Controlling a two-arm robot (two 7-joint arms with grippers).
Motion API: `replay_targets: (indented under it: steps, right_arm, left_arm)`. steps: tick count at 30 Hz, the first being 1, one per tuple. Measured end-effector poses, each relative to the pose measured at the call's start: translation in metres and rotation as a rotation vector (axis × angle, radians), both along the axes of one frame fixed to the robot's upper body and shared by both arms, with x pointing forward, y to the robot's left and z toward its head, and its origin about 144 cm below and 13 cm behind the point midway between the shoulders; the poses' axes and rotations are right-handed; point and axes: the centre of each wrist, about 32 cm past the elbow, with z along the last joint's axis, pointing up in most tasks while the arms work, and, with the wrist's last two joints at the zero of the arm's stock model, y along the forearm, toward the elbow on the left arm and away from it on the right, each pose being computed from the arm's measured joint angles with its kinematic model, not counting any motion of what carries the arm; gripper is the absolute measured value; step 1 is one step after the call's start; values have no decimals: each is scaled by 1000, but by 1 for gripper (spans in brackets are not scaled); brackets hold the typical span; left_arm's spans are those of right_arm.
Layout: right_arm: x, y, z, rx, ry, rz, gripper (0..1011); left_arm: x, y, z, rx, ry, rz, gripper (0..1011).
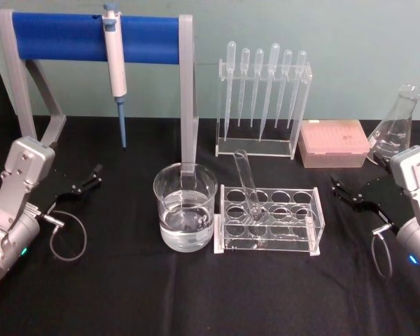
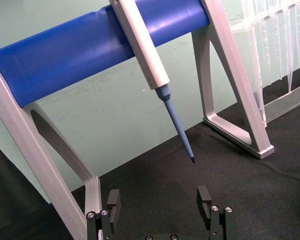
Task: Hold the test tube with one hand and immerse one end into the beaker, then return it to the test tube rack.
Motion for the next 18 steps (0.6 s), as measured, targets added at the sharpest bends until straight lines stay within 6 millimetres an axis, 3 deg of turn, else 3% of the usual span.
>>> replay_targets:
  steps: [18]
  right_arm:
    - [0,0,0,0,0,0,1004]
  left_arm:
    - [0,0,0,0,0,0,1000]
